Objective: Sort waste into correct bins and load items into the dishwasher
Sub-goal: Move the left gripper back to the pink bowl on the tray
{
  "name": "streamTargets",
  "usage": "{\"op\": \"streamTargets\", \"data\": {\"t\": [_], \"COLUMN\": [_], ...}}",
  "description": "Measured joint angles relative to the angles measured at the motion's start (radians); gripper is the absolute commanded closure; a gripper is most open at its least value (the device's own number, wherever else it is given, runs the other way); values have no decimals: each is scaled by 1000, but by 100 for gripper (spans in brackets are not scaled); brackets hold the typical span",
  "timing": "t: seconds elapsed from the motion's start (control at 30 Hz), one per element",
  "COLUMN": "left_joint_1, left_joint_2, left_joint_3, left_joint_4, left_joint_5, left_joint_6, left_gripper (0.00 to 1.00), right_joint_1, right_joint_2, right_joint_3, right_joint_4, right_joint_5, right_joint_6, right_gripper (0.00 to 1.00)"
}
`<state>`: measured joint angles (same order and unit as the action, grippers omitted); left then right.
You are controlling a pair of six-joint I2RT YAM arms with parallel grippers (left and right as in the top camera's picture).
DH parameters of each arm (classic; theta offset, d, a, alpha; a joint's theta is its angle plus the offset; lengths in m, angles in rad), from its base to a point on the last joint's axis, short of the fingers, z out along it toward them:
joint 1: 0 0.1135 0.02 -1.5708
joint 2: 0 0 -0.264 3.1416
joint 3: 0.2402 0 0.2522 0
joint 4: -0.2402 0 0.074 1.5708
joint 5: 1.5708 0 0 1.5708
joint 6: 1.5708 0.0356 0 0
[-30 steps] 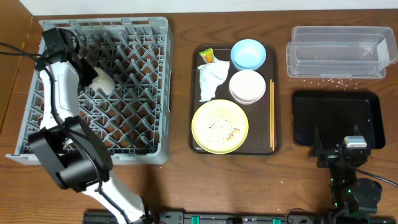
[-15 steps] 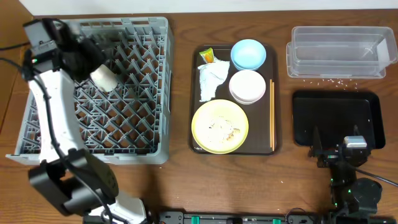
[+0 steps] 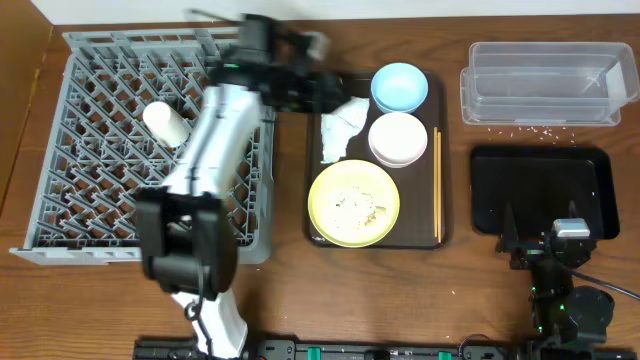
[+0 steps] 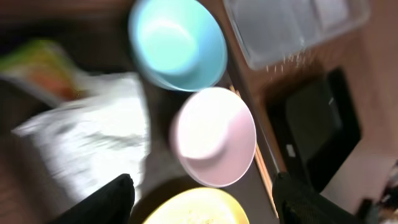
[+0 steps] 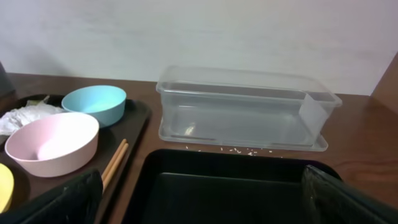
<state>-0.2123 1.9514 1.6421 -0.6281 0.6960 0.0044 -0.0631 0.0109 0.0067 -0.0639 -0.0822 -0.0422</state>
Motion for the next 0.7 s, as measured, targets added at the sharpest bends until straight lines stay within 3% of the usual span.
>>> {"op": "streamTargets", "data": {"t": [0.33, 0.7], "left_joint_1": [-283, -404], "left_joint_2": [30, 164], "left_joint_3": [0, 0], "left_joint_4": [28, 145], "left_joint_5": [-358, -441], "left_joint_6": [109, 142], "left_gripper": [34, 37], "right_joint_1": [0, 0], "right_joint_2": [0, 0], "right_joint_3": [0, 0], "right_joint_4": [0, 0], "right_joint_5": [0, 0], "right_joint_6": [0, 0], "right_gripper": [1, 1]}}
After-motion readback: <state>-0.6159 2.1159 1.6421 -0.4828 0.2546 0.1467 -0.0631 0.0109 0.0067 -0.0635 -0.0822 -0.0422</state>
